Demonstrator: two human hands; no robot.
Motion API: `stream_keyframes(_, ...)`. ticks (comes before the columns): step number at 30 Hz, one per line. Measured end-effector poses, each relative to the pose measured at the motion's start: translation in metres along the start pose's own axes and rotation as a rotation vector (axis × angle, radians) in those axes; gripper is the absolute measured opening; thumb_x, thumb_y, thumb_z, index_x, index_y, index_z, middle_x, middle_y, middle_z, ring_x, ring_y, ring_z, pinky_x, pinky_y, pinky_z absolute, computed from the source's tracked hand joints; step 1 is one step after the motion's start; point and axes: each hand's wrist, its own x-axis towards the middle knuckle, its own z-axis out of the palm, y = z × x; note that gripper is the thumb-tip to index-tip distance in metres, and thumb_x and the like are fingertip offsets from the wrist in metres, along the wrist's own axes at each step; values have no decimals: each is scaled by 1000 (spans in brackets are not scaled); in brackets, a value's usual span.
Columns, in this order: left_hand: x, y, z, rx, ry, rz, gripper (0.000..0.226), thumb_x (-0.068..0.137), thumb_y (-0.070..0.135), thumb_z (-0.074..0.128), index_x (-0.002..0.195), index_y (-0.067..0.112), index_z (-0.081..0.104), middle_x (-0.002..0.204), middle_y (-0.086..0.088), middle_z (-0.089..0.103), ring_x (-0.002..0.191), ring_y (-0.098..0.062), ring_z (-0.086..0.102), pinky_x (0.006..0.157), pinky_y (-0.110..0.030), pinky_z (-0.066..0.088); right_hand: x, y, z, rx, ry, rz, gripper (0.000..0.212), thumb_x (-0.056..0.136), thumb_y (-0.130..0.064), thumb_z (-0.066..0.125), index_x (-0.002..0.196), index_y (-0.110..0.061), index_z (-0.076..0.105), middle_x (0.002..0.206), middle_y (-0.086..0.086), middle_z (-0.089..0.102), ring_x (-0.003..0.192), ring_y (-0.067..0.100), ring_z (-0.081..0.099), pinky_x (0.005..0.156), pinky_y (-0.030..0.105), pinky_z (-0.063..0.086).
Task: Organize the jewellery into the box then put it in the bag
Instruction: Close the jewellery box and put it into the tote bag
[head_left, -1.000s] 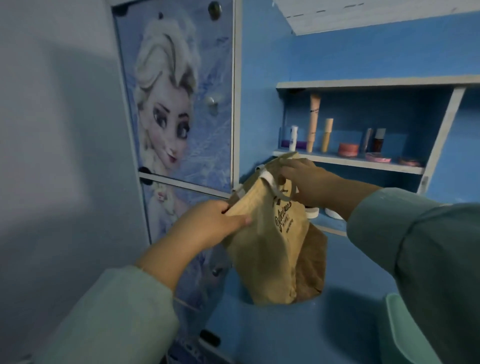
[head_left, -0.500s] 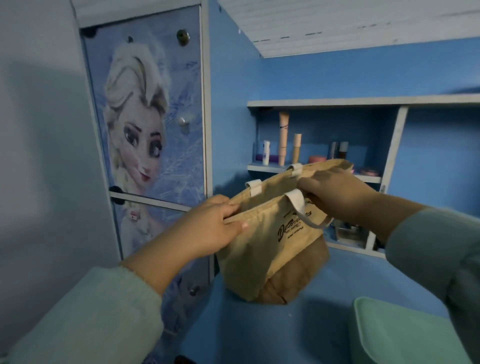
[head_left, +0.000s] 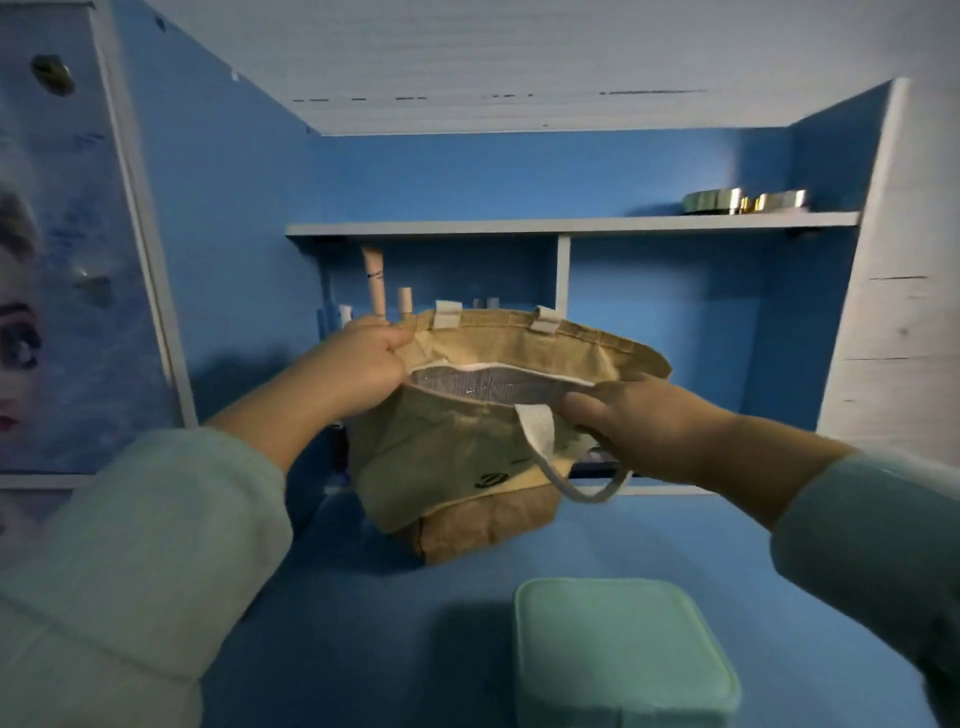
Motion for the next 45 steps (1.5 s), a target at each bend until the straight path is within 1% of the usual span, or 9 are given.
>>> stream_keyframes(6, 21, 4, -29, 19, -59, -45, 36, 99, 12, 40, 129, 22, 56, 144, -3, 42, 129, -24, 38, 101, -28, 28, 12, 5, -9, 109, 114, 79, 40, 95, -12, 45, 129, -28, 31, 96, -2, 54, 77, 18, 48, 61, 27, 37)
stream_keyframes(13, 29, 2, 5, -191, -129, -64, 35, 97, 10, 44, 128, 19, 57, 140, 2, 46, 124, -19, 44, 106, -27, 32, 4, 16, -13, 159, 0, 141, 29, 95, -12, 41, 117, -31, 37, 77, -11, 41, 78, 15, 45, 65, 28, 37)
stream_keyframes(18, 42, 3, 37, -215, -289, -167, 31, 95, 24, 47, 124, 22, 60, 127, -1, 54, 106, -17, 51, 95, -30, 42, -16, 16, -3, 292, -109, 215, 16, 99, -25, 36, 107, -26, 49, 93, -1, 56, 86, 18, 50, 70, 29, 37)
stream_keyframes(25, 40, 16, 61, -73, -379, -229, 22, 87, 7, 40, 101, 6, 57, 98, -13, 53, 83, -22, 49, 82, -37, 47, -28, -1, 14, 333, -151, 197, 25, 99, -31, 36, 117, -22, 51, 106, 1, 57, 99, 20, 51, 78, 27, 34)
stream_keyframes(30, 38, 15, 70, 156, -340, -114, 35, 96, 9, 34, 125, 1, 53, 127, -17, 52, 114, -30, 51, 95, -35, 41, -34, -1, 24, 424, 95, 230, 29, 97, -26, 43, 123, -19, 53, 121, -3, 53, 114, 18, 44, 98, 30, 34)
stream_keyframes(36, 34, 23, 80, 211, -325, -66, 49, 96, 8, 34, 144, 3, 30, 150, -14, 25, 137, -27, 24, 109, -31, 23, -59, -5, 25, 347, 349, 314, 10, 88, -18, 61, 94, -12, 56, 93, 0, 53, 88, 21, 48, 79, 26, 35)
stream_keyframes(39, 36, 22, 85, 205, -312, -44, 51, 95, 7, 35, 146, 5, 28, 152, -13, 21, 138, -26, 22, 109, -30, 22, -72, -17, 25, 511, 54, 513, 13, 92, -33, 52, 90, -21, 48, 90, -8, 47, 83, 14, 45, 73, 24, 37)
stream_keyframes(42, 33, 24, 89, 202, -311, -37, 53, 94, 6, 36, 146, 6, 27, 152, -14, 17, 138, -26, 22, 110, -31, 22, -81, -29, 34, 504, -352, 727, 36, 90, -48, 49, 95, -13, 60, 96, 3, 61, 86, 20, 57, 72, 29, 43)
stream_keyframes(45, 31, 23, 88, 233, -293, -16, 52, 94, 8, 36, 146, 5, 27, 152, -14, 19, 139, -25, 18, 110, -31, 21, -86, -37, 45, 553, -628, 793, 58, 88, -60, 43, 70, -5, 52, 71, 9, 58, 64, 20, 55, 66, 30, 45)
